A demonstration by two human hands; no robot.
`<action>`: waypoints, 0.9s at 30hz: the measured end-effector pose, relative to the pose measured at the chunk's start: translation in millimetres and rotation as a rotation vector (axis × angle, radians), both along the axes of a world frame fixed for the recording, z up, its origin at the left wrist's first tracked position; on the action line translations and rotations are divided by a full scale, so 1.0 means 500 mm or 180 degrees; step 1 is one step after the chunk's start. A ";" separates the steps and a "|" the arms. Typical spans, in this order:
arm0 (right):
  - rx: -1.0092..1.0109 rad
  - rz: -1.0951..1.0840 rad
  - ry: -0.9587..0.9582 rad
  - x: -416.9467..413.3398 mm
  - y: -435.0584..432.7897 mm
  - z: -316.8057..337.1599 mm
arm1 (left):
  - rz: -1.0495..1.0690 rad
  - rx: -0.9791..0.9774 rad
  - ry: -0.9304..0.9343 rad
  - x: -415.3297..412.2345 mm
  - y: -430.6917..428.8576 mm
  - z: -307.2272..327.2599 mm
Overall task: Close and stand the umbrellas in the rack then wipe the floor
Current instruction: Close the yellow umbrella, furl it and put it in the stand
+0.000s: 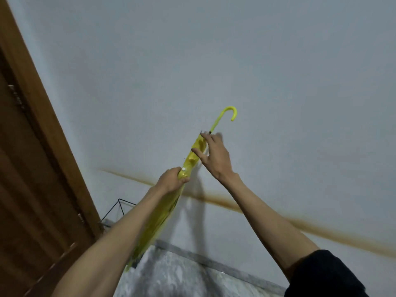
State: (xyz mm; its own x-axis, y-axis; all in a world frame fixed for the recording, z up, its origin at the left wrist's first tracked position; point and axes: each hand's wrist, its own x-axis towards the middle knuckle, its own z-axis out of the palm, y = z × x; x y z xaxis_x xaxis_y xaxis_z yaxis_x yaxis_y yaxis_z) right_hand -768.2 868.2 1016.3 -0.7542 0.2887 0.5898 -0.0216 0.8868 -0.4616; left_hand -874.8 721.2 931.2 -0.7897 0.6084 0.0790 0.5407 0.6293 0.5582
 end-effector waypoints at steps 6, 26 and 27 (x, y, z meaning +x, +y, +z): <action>-0.2023 0.0107 -0.0327 -0.054 -0.038 -0.044 | 0.0416 0.0698 -0.0644 0.025 -0.049 -0.023; -0.2294 0.1617 -0.1151 -0.325 -0.333 -0.047 | 0.1516 0.1174 -0.0699 -0.130 -0.310 -0.011; -0.2276 0.1710 -0.1268 -0.346 -0.340 -0.037 | 0.1554 0.1113 -0.0692 -0.151 -0.320 -0.011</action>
State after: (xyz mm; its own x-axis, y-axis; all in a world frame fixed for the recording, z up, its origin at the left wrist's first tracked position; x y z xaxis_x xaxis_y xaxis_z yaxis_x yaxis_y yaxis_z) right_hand -941.1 698.4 997.9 -0.9958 0.0389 0.0830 -0.0667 0.3128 -0.9475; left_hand -950.5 561.2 925.7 -0.9898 0.1419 0.0145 0.0890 0.5353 0.8399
